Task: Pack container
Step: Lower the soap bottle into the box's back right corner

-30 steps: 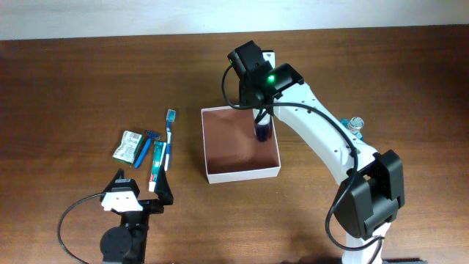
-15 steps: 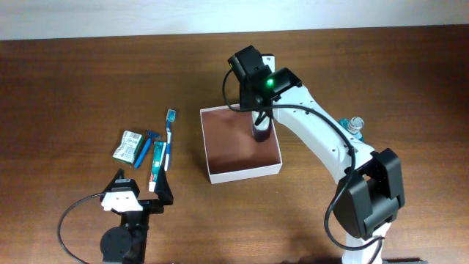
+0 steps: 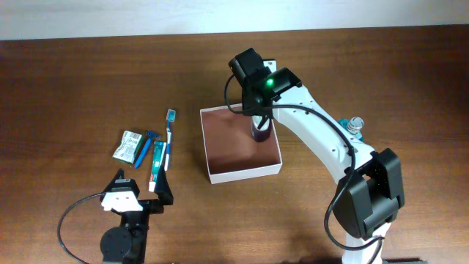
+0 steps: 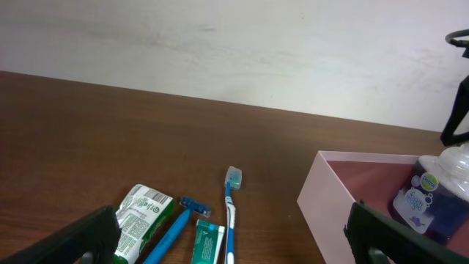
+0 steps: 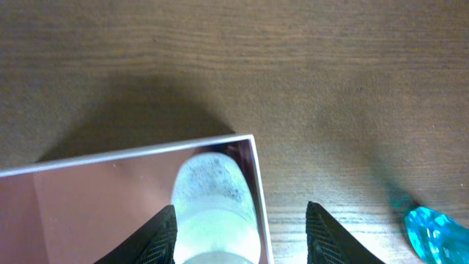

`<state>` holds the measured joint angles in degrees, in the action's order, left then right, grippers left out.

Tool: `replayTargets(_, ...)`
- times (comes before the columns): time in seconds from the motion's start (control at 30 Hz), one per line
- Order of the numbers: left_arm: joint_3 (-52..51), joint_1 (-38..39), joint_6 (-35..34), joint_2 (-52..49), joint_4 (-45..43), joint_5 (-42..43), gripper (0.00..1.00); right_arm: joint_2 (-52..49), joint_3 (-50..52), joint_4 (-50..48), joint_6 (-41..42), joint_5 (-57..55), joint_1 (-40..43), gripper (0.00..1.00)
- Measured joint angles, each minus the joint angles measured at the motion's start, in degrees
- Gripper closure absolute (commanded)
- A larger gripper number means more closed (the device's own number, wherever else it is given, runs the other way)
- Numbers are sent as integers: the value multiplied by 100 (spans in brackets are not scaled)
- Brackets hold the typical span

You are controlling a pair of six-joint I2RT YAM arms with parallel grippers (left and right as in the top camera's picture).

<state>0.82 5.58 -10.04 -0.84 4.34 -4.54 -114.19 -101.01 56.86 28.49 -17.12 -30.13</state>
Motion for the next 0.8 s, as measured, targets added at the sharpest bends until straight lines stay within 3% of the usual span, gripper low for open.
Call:
replayTargets(0.57,2,0,0,0,0,0,1,0,0,313,-496,330,0,51)
replayTargets(0.8,2,0,0,0,0,0,1,0,-13,125,-817,361,0,46)
